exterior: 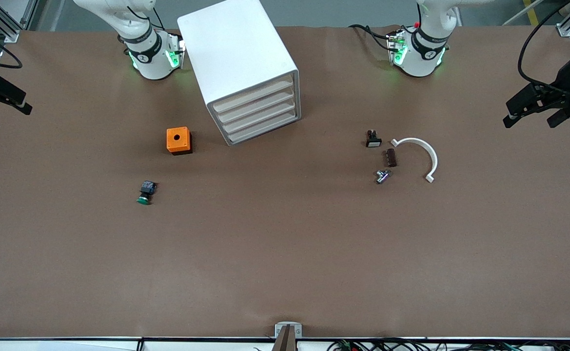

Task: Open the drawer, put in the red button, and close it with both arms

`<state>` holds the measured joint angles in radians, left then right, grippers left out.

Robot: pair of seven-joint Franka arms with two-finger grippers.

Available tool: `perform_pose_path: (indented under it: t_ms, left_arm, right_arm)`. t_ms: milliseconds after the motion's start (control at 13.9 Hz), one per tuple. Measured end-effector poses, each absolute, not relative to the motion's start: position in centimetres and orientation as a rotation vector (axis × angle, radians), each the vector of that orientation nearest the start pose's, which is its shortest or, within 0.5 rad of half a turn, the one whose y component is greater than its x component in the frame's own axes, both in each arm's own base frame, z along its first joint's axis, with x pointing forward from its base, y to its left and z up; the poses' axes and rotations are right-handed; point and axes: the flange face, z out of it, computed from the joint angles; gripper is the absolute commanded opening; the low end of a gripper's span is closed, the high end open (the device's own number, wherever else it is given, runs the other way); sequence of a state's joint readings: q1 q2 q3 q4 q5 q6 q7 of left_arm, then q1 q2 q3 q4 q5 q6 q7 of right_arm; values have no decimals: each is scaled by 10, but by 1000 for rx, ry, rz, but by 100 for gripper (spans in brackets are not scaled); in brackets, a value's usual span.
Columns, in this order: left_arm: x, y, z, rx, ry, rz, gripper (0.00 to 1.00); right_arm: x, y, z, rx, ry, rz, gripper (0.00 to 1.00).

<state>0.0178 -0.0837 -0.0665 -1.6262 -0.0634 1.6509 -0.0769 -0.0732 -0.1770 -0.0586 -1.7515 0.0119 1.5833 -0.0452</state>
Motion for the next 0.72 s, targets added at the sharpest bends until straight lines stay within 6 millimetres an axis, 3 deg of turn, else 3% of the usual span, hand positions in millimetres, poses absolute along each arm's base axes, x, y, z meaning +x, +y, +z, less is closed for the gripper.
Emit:
perform_pose_path:
  t_ms: [361,722]
  left_arm:
    - [550,-35,640,-3205,-45,-94,100]
    - [551,-37,639,-3205,-40,-79,100]
  right_arm:
    - [495,-67,634,-3120,134,-27,100]
    - [496,-69,635,-3133,134,-39,100]
